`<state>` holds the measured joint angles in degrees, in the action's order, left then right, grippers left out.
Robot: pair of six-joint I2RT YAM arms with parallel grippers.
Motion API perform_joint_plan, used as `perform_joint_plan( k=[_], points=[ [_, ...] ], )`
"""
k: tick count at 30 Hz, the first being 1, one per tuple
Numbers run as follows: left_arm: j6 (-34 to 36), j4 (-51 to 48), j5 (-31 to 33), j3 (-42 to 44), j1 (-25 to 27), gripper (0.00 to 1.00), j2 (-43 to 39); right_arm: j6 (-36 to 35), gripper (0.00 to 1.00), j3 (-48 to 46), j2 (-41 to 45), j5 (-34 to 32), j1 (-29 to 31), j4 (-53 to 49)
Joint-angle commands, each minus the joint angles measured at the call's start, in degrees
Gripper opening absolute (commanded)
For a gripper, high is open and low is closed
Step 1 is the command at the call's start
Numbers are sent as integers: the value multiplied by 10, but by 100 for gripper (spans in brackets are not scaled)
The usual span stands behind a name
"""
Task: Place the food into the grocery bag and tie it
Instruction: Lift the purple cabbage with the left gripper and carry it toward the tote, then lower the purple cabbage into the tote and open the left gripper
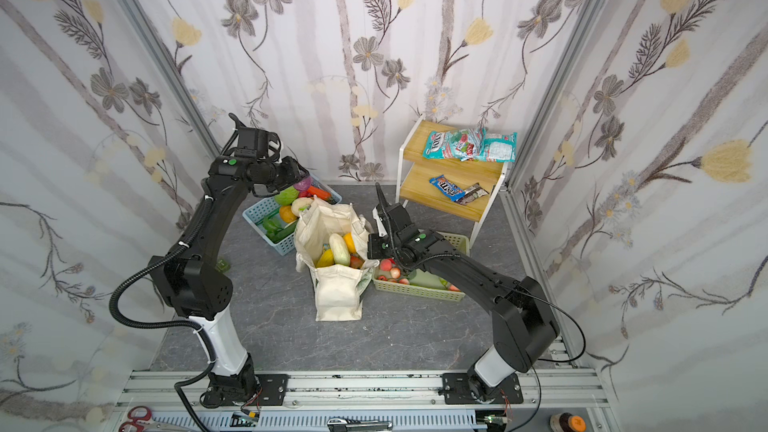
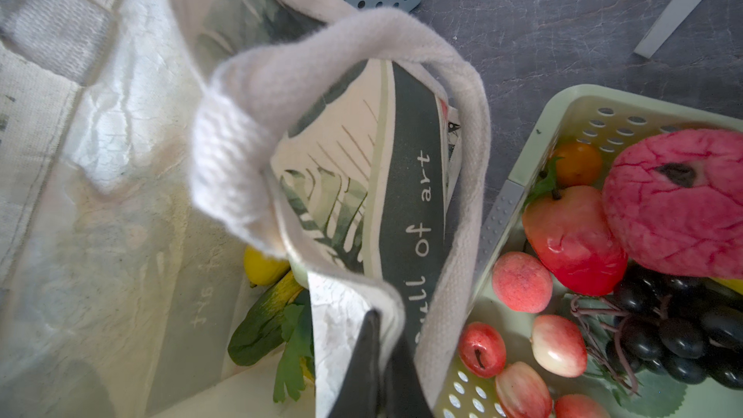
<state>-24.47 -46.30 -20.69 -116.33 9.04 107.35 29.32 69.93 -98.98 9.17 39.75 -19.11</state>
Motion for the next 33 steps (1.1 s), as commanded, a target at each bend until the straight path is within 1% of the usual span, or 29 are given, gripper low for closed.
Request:
perform_joint_plan(
  k=[1,7,16,24,33],
  points=[
    [-22,36,-26,18,17,43,-23,1,0,-3,2,10,0,8],
    [-44,72,-39,76,65,43,-65,1,0,-1,1,10,1,10],
    [-63,109,-32,159,124,44,-120,1,0,2,-2,8,1,6],
    [-56,110,-29,214,143,45,-149,1,0,8,-2,4,1,4],
    [-49,104,-7,258,158,45,-170,0,0,15,-7,5,1,2]
  ],
)
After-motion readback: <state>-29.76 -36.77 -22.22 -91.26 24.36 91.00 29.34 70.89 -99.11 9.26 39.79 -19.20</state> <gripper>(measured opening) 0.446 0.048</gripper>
